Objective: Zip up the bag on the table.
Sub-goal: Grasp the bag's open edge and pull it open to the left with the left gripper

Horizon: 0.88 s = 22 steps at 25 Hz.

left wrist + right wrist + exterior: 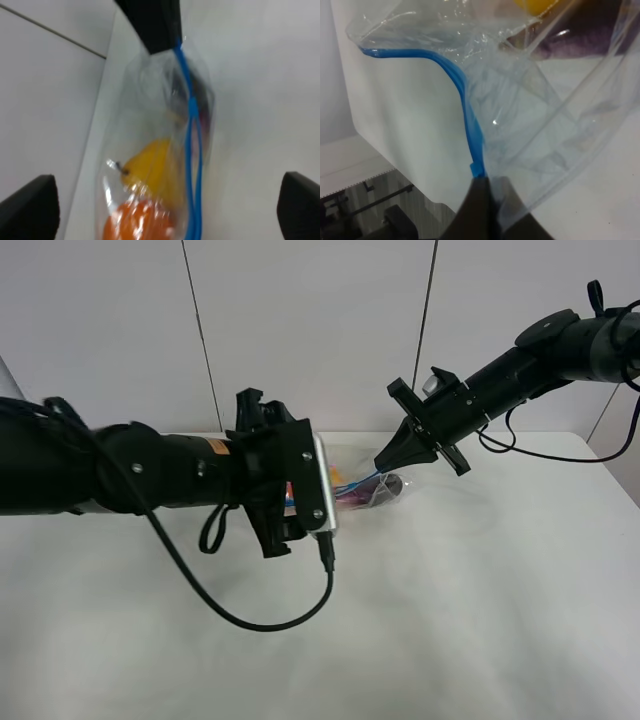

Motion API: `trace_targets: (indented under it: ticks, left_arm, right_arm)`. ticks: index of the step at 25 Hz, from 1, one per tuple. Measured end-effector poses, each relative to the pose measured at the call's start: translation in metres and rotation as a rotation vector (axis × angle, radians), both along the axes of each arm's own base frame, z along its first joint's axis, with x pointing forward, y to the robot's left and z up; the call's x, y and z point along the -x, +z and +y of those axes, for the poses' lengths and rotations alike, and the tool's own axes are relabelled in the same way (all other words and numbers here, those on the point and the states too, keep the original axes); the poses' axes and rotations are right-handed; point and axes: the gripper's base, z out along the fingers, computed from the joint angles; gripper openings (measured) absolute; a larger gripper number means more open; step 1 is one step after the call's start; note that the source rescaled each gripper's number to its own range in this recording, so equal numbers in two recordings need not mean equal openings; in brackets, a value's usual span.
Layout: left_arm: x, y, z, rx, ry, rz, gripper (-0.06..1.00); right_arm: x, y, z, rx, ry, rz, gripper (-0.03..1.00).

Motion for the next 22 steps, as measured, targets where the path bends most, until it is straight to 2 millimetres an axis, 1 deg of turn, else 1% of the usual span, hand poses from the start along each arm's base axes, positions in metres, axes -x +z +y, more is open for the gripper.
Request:
trace_targets:
  ticks: [3, 6, 10, 17, 18, 20, 22]
  left_arm:
    - [-0.007, -0.011, -0.017, 0.041, 0.025, -0.002, 1.00]
    - [-0.016, -0.017, -0.027, 0.083, 0.058, -0.005, 1.00]
    - [-0.029, -0.029, -0.038, 0.109, 0.087, 0.017, 1.00]
    - [-0.043, -0.052, -0.050, 0.109, 0.111, 0.039, 0.99]
    - [-0.044, -0.055, -0.050, 0.110, 0.116, 0.045, 0.96]
    - [-0.044, -0.059, -0.051, 0.107, 0.118, 0.055, 0.85]
    - [-0.044, -0.061, -0.051, 0.103, 0.118, 0.063, 0.72]
  right_arm:
    - [0.000, 0.000, 0.000, 0.000, 0.000, 0.000, 0.00]
    - [0.000, 0.000, 0.000, 0.002, 0.001, 0.000, 0.00]
    - [0.000, 0.000, 0.000, 0.005, 0.002, -0.001, 0.00]
    - [0.000, 0.000, 0.000, 0.005, 0.003, -0.001, 0.00]
    - [0.000, 0.000, 0.000, 0.006, 0.003, -0.001, 0.00]
    - [0.000, 0.000, 0.000, 0.006, 0.003, -0.001, 0.00]
    - [0.000, 0.000, 0.000, 0.006, 0.003, -0.001, 0.00]
